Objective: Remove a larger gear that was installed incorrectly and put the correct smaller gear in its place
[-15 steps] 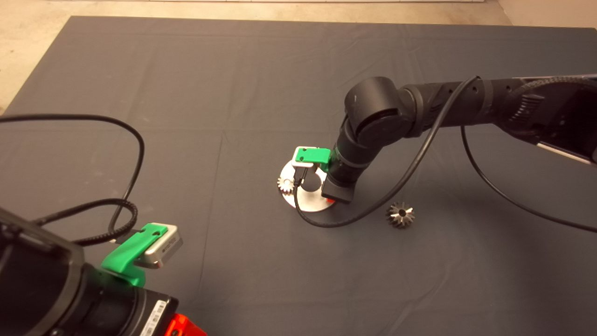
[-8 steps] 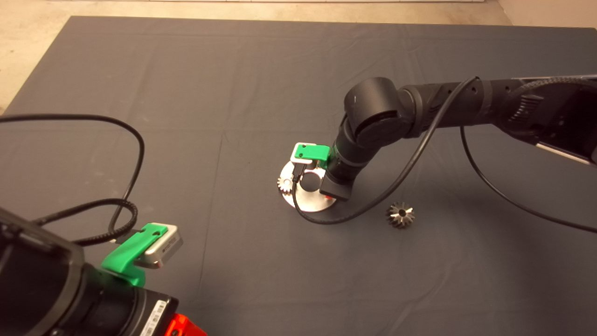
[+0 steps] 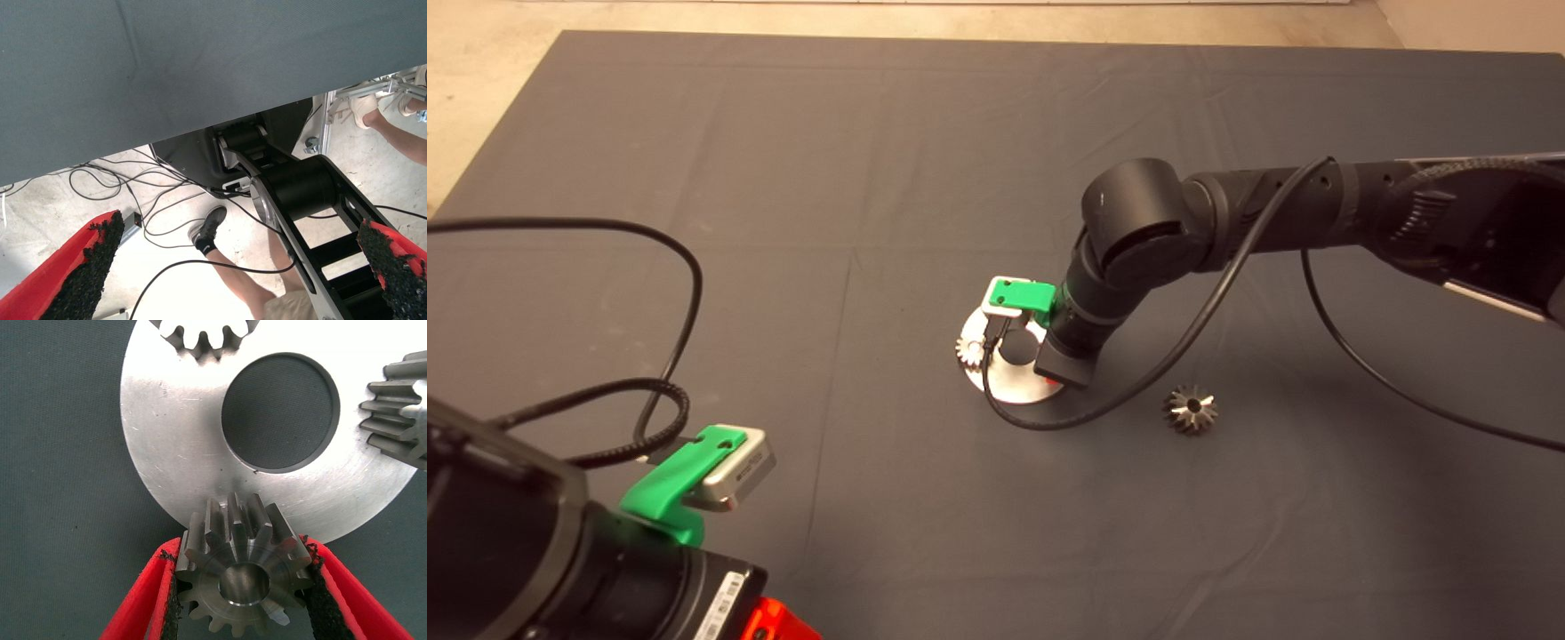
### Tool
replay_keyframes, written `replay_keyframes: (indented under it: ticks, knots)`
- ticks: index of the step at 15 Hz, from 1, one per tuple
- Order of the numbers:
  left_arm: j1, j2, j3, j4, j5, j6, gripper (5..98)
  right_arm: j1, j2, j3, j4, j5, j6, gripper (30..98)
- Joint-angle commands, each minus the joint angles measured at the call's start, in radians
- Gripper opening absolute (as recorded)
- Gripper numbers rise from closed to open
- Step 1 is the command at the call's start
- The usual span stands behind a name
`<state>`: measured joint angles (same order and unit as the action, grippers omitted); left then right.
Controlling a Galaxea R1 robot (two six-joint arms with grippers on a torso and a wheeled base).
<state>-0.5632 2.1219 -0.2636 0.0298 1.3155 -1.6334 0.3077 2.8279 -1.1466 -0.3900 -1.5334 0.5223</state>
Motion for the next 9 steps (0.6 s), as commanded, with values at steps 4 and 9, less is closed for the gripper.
replay_keyframes:
  ticks: [4, 9]
  knots:
    - [-0.008, -0.003, 0.015, -0.014, 0.001, 0.003, 90.9, 0.013, -0.006, 0.041, -0.032, -0.125, 0.025, 42.0]
    - [-0.008, -0.003, 0.015, -0.014, 0.001, 0.003, 90.9, 0.013, -0.014, 0.039, -0.033, -0.125, 0.025, 42.1]
